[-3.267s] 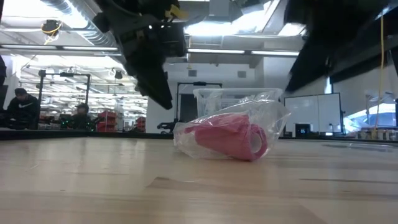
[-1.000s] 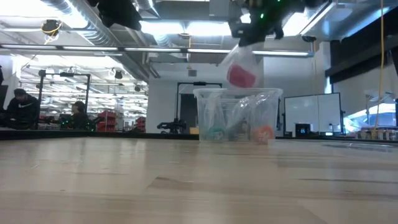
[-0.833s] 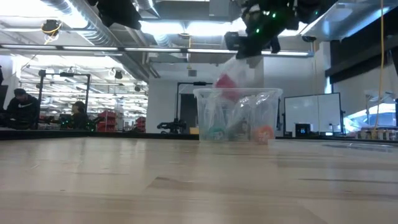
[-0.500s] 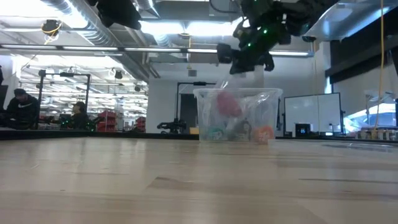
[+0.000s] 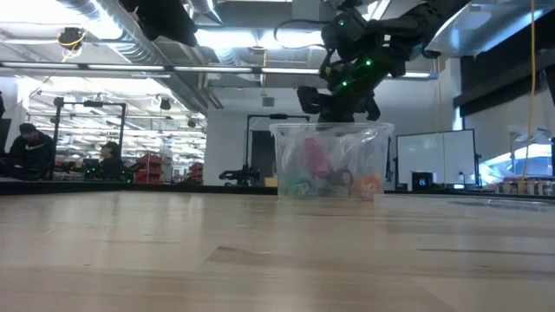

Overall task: Roll bandage
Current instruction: Put the transparent zip bag into the transparent container, then close the transparent container

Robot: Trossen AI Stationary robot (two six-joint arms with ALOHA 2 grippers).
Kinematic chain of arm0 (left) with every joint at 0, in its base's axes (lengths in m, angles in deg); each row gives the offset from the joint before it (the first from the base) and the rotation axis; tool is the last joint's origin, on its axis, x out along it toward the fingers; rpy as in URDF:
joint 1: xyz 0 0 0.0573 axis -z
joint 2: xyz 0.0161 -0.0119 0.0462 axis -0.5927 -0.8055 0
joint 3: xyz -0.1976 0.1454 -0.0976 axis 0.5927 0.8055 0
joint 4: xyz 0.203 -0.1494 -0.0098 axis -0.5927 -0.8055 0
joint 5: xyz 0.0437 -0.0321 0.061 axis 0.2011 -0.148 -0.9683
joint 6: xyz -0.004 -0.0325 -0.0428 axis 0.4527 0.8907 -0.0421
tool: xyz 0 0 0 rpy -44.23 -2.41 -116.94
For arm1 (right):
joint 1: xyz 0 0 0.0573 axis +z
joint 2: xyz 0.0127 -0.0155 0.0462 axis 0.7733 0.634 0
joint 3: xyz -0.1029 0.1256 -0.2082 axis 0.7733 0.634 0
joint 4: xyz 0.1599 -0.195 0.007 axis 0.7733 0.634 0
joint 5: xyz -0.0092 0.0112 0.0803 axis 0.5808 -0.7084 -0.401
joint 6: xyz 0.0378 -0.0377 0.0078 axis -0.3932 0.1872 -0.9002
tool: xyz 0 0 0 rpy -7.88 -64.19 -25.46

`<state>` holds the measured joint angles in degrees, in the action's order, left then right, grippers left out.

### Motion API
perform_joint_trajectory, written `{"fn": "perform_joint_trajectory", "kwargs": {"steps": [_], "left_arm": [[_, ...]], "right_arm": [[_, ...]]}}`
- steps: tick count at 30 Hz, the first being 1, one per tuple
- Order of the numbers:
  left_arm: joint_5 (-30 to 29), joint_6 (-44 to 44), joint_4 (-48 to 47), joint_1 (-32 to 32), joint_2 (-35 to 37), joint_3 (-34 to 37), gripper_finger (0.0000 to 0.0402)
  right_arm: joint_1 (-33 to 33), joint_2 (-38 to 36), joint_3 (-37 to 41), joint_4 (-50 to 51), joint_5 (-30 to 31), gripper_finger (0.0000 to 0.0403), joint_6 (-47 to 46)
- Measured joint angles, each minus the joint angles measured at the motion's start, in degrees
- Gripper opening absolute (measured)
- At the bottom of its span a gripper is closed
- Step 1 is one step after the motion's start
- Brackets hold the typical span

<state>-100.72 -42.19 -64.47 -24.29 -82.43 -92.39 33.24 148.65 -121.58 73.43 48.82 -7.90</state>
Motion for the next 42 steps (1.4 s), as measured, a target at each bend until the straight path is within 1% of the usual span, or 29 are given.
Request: {"fn": "perform_joint_trajectory", "kwargs": {"steps": [3, 6, 8, 11, 14, 16, 19, 21, 24, 27, 30, 32, 34, 37, 42], "left_arm": [[0.01, 0.00, 0.01, -0.02, -0.84, 0.00, 0.0141], [0.04, -0.31, 0.01, -0.02, -1.71, 0.00, 0.0141], [0.04, -0.37, 0.01, -0.02, -2.12, 0.00, 0.0141], [0.04, -0.39, 0.03, -0.02, -2.42, 0.00, 0.0141], [0.04, -0.36, 0.19, -0.02, -2.45, 0.00, 0.0141], [0.04, 0.08, 0.20, -0.02, -2.45, 0.00, 0.0141], [0.07, 0.24, 0.20, 0.06, -2.45, 0.00, 0.0141], [0.07, 0.16, 0.24, 0.36, -2.45, 0.00, 0.0141], [0.14, -0.88, 0.75, 0.45, -2.45, 0.00, 0.0141], [0.29, -3.20, 2.81, 0.47, -3.06, 0.00, 0.0141], [0.31, -4.72, 5.83, 0.46, -4.37, 0.00, 0.0141], [0.40, -5.61, 7.77, 0.44, -5.61, 0.00, 0.0141], [0.82, -6.06, 8.55, 0.44, -7.32, 0.00, 0.0141], [0.92, -5.72, 9.65, 0.77, -9.90, 0.00, 0.0141], [0.92, -4.01, 11.42, 2.24, -14.80, 0.00, 0.0141]], "right_arm": [[0.11, -0.36, -0.07, 1.60, -1.45, 0.0054, -0.03], [0.11, -1.65, -0.39, 3.15, -6.61, 0.0108, 1.20], [0.13, -3.30, -1.59, 4.39, -8.12, 0.0147, 3.75], [0.18, -6.66, -4.40, 7.68, -8.01, 0.0202, 5.68], [0.13, -8.67, -6.93, 13.85, -7.86, 0.0245, 9.12], [0.17, -10.54, -9.90, 21.67, -9.14, 0.0266, 11.49], [1.25, -14.99, -15.79, 39.90, -14.08, 0.0284, 11.75], [3.16, -17.62, -18.29, 52.49, -17.40, 0.0288, 10.28], [8.01, -21.74, -18.32, 66.07, -21.84, 0.0287, 5.22], [13.77, -25.02, -14.38, 73.48, -22.68, 0.0284, -3.63], [18.92, -26.39, -7.78, 73.84, -22.65, 0.0280, -11.59], [21.24, -26.60, -3.10, 73.43, -22.40, 0.0280, -16.30], [22.63, -26.25, 2.35, 70.19, -22.38, 0.0280, -19.44], [23.87, -25.67, 10.44, 60.92, -24.25, 0.0280, -20.34], [24.28, -24.49, 20.66, 43.21, -30.85, 0.0280, -21.69]]}}
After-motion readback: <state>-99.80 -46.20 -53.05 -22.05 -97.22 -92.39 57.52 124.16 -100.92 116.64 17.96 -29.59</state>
